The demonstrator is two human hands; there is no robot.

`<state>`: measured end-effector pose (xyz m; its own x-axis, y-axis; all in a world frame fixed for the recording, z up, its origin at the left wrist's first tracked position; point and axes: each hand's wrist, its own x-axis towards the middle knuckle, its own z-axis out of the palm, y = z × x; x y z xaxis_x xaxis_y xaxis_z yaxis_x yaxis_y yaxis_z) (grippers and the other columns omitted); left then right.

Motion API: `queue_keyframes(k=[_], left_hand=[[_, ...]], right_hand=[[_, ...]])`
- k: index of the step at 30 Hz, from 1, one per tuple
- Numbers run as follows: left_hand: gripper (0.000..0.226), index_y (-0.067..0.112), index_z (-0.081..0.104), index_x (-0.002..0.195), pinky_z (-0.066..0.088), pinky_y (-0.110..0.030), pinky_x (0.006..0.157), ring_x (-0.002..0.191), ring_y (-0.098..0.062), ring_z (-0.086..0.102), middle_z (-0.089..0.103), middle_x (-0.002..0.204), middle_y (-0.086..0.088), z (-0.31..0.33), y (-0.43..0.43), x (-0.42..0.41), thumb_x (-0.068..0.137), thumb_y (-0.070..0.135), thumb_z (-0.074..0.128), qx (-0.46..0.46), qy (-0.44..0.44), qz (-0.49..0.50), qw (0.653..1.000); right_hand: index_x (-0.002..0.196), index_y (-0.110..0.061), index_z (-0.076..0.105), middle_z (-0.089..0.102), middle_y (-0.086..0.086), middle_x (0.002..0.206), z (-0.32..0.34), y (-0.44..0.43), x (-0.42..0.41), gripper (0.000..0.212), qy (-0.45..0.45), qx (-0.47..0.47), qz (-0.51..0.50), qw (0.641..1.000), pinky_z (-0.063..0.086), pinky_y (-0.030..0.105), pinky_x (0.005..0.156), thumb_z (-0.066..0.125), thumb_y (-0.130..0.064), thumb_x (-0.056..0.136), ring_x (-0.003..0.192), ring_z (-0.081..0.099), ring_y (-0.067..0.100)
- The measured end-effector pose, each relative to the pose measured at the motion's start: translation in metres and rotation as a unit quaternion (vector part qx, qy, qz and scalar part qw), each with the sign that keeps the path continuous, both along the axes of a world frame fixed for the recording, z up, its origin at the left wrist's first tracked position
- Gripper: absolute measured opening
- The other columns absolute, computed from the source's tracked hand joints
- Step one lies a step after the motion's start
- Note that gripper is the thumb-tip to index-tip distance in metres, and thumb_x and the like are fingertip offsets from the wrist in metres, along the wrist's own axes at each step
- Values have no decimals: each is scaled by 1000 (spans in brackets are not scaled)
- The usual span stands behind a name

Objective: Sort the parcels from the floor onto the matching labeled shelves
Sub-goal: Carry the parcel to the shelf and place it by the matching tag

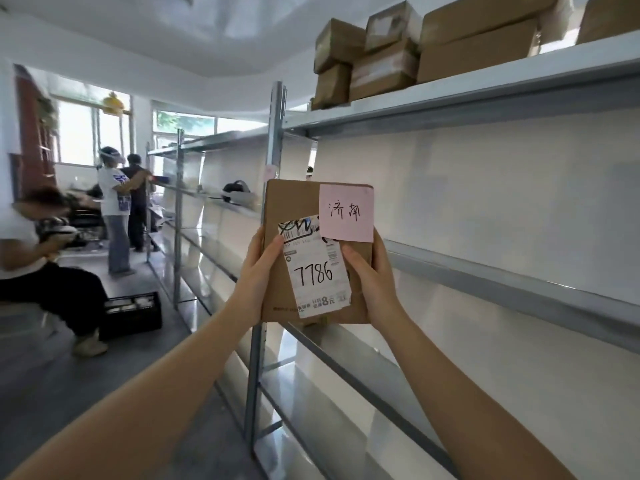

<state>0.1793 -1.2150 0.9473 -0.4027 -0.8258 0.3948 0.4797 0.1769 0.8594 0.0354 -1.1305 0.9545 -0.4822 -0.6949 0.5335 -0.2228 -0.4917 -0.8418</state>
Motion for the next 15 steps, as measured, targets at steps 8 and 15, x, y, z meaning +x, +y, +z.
queue_keyframes(k=[8,15], left_hand=[[43,32,43,130,55,-26,60,79,-13,67,68,95,3,-4,-84,35,89,40,52,3,-15,54,998],[46,33,41,132,54,-29,66,83,-14,67,68,98,4,1,-192,39,88,41,52,-17,-18,71,997]], right_hand=[[142,-34,35,56,-1,135,-3,-99,26,61,-6,-2,40,999,55,40,89,62,-25,89,113,61,19],[143,-34,33,56,-1,134,-3,-210,29,61,4,-16,51,999,53,43,93,61,-25,90,113,60,20]])
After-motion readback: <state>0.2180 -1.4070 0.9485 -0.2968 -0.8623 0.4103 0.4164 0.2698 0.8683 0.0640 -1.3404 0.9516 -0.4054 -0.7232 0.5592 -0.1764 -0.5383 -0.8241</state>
